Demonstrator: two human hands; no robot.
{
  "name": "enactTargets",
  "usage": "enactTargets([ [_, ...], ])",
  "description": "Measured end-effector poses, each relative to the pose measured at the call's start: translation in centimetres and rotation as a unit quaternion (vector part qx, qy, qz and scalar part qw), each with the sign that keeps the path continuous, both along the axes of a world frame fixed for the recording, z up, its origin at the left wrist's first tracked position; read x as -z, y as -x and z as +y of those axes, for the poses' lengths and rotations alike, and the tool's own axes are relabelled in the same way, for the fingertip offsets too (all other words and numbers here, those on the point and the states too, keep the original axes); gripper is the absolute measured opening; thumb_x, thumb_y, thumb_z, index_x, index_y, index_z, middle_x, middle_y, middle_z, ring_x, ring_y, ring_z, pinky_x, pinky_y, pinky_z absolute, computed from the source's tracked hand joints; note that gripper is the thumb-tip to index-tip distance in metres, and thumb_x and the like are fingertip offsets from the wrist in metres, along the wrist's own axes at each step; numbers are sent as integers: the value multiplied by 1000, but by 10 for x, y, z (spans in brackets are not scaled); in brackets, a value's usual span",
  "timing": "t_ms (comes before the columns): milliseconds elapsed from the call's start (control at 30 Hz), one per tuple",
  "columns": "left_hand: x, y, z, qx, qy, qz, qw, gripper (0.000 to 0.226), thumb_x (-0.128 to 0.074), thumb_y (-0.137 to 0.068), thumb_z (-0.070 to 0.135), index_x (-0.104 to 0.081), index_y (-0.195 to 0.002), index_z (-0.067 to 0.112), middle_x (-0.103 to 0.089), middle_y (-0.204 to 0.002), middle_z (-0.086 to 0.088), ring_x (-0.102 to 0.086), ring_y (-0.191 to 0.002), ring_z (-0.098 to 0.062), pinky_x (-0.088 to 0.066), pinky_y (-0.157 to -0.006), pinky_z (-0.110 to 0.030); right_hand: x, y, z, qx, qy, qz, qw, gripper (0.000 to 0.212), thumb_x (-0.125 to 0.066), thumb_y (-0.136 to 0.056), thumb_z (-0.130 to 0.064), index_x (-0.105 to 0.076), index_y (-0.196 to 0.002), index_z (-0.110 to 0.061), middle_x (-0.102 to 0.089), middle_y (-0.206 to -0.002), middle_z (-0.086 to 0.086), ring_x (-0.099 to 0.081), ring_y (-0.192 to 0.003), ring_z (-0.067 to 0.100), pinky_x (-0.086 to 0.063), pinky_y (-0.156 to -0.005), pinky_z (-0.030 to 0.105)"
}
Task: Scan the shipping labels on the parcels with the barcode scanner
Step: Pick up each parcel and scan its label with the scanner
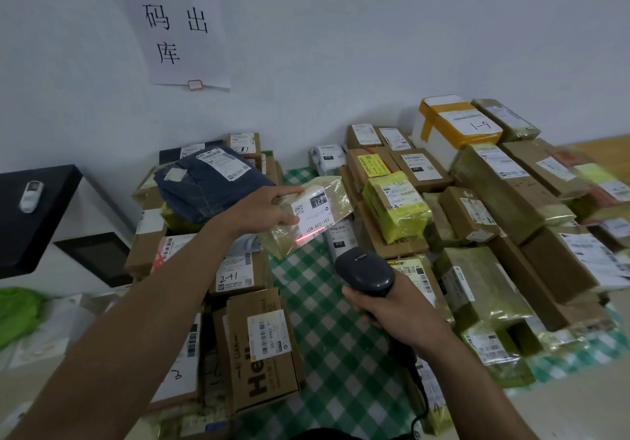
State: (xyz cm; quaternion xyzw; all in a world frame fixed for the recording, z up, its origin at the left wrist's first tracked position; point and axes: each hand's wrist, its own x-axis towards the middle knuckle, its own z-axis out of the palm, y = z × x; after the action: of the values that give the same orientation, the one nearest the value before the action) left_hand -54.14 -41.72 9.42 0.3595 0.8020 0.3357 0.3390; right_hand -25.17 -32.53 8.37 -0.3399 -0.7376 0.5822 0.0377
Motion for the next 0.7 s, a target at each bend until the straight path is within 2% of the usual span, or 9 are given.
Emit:
enactTargets([
  [100,1,-8,-3,-25,-16,-23,999,71,-78,-89,15,-51,-148,45,-69,-123,1,-75,-95,-17,-61,-91,-40,0,-3,1,16,11,5,1000,18,-81,-89,-35,-72,-103,-26,-78,-87,6,-70,-65,11,-55,-67,25],
  [233,7,-47,-5,-115,-81,-105,984,72,-77,-91,16,-46,-151,41,-66,-124,6,-75,-94,-19,-64,-81,-40,8,-10,8,109,42,40,992,18,-81,-89,-32,-72,-104,-29,-76,-81,-1,-70,-66,10,-52,-65,24],
  [300,18,-78,-4,-177,-93,-154,968,72,-76,-92,19,-42,-152,40,-63,-119,10,-71,-99,-19,-62,-84,-42,12,-13,13,152,74,63,984,19,-81,-89,-30,-72,-106,-31,-77,-87,-2,-71,-70,12,-53,-70,27],
  [367,38,-107,-3,-227,-100,-209,946,70,-78,-91,24,-42,-149,40,-64,-124,10,-69,-104,-19,-60,-90,-46,16,-14,15,176,88,77,977,21,-81,-90,-28,-71,-107,-36,-78,-89,-7,-71,-73,13,-54,-73,29],
  [400,51,-120,-3,-244,-97,-238,935,66,-78,-91,26,-43,-145,41,-64,-126,10,-68,-104,-17,-59,-88,-44,17,-15,16,182,90,79,976,20,-80,-91,-27,-71,-107,-36,-78,-88,-9,-71,-73,12,-54,-72,28],
  [500,87,-153,4,-288,-73,-314,901,53,-76,-92,22,-41,-127,40,-61,-118,14,-66,-94,-9,-55,-68,-29,22,-16,20,189,97,71,975,16,-80,-91,-25,-73,-105,-31,-78,-87,-7,-69,-73,14,-56,-73,30],
  [567,114,-168,13,-307,-69,-343,885,64,-81,-87,18,-42,-136,32,-64,-124,10,-68,-98,-11,-60,-68,-29,26,-17,23,188,92,64,976,12,-79,-91,-25,-74,-101,-28,-78,-87,0,-68,-74,18,-56,-76,36],
  [633,136,-175,24,-312,-67,-337,886,80,-83,-84,14,-37,-147,31,-63,-125,7,-67,-99,-11,-60,-64,-26,30,-18,25,186,89,56,977,9,-79,-91,-26,-74,-99,-28,-78,-89,9,-67,-77,22,-56,-81,42],
  [700,151,-177,34,-334,-52,-331,881,85,-83,-82,8,-35,-150,24,-63,-126,2,-67,-101,-17,-60,-66,-30,34,-19,25,178,88,51,979,11,-79,-91,-27,-73,-99,-31,-78,-92,10,-67,-79,24,-58,-85,47],
])
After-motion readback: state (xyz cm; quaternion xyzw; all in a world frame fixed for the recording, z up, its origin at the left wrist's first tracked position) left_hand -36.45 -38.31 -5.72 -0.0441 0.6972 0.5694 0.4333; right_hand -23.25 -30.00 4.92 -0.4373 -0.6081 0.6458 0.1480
